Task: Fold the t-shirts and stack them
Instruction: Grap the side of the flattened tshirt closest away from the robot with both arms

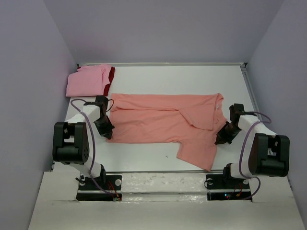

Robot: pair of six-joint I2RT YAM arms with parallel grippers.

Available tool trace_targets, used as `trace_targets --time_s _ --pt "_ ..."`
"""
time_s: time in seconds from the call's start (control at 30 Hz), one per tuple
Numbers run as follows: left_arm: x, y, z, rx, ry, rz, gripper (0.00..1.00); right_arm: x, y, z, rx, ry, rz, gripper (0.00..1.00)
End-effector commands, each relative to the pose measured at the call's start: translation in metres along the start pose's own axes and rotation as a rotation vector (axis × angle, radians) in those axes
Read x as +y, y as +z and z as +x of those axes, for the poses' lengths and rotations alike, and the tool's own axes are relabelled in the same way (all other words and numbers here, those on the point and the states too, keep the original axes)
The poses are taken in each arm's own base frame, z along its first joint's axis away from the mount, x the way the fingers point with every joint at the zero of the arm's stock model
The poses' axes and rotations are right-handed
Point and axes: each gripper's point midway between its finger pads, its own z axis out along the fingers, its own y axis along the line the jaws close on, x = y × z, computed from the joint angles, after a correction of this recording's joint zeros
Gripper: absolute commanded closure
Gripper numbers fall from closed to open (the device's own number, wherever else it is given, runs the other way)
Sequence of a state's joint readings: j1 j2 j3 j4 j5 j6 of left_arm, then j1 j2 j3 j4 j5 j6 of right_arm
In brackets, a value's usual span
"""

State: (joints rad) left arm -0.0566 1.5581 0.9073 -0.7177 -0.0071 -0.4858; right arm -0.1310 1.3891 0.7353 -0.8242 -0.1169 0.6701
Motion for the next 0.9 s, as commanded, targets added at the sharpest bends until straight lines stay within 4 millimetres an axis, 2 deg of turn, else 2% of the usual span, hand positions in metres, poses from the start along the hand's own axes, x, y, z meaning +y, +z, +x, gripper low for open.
trace_targets --time_s 0.0,0.23,0.3,0.87 --pt "0.0 0.003 -0.002 0.004 -0.014 0.0 1.0 0.001 0.003 -0.002 0.002 0.007 -0.007 1.0" --pt "-0.004 0.004 -0.008 -0.004 -0.013 0.005 1.0 0.006 0.002 -0.009 -0.006 0.008 -0.004 1.0" --pt "-0.011 0.006 -0.007 0.02 -0.014 0.032 1.0 0.006 0.004 -0.01 0.001 0.009 0.002 1.0" --pt "-0.029 0.012 -0.031 0.019 -0.014 0.043 1.0 0.034 0.01 -0.046 -0.024 0.0 -0.009 1.0"
